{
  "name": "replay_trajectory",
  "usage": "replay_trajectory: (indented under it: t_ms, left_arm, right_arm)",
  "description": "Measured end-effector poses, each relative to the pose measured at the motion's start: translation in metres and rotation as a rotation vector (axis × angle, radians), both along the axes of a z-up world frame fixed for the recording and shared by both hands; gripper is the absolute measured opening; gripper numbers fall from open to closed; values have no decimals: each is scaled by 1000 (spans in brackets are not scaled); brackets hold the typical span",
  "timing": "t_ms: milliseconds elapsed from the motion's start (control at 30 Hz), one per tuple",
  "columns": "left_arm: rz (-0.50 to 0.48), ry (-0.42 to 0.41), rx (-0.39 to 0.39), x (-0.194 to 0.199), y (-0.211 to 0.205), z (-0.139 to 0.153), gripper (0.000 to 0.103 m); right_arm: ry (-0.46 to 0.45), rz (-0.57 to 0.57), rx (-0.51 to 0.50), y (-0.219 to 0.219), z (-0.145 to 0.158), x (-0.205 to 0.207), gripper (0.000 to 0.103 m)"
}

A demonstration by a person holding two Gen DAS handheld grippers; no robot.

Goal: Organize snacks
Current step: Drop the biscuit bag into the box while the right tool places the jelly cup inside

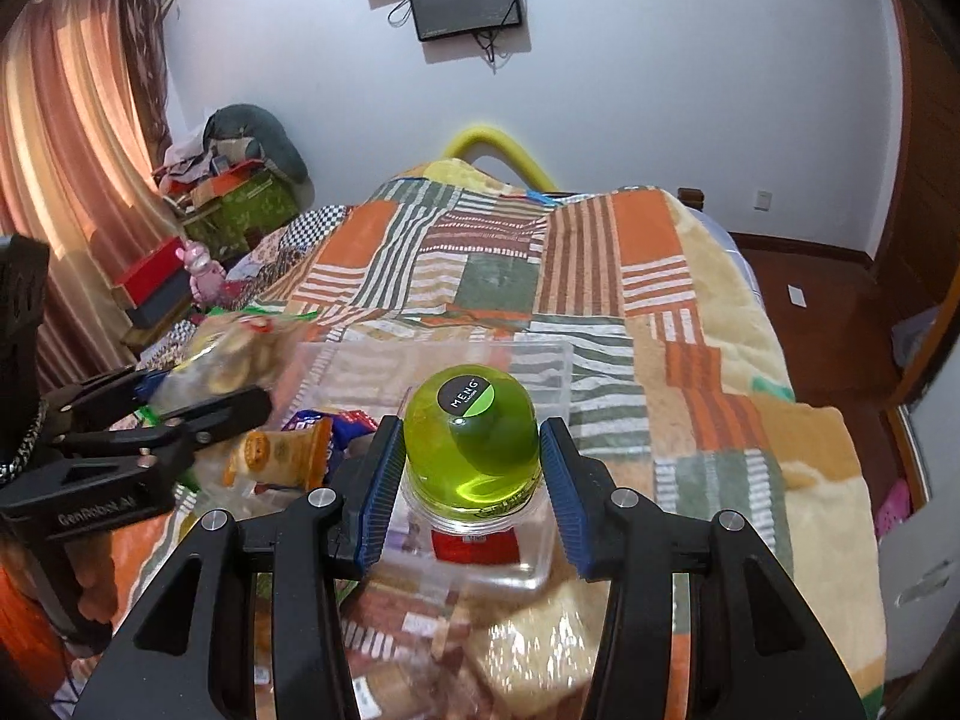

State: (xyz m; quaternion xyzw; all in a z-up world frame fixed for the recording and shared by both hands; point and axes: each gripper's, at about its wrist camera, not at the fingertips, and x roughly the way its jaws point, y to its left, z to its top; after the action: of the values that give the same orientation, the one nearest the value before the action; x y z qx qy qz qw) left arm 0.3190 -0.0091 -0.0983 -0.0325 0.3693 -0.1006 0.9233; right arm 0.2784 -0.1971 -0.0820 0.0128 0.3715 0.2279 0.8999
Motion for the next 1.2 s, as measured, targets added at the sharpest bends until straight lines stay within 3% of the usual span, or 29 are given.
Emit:
replay_trajectory:
  t_ms: [300,600,967,1200]
  left_arm:
    - [-24,92,-22,53,-12,-35,60]
    - [-13,98,11,69,-12,-49,61]
    - [-16,65,2,43,-3,-26,61]
    - [10,11,32,6,15,2,69]
  right_arm:
    - [70,3,-36,11,-27,31,43]
    - [116,27,-49,18,-44,41,43]
    - [94,33,-54,18,-27,31,45]
    - [60,27,-45,8,-7,11,45]
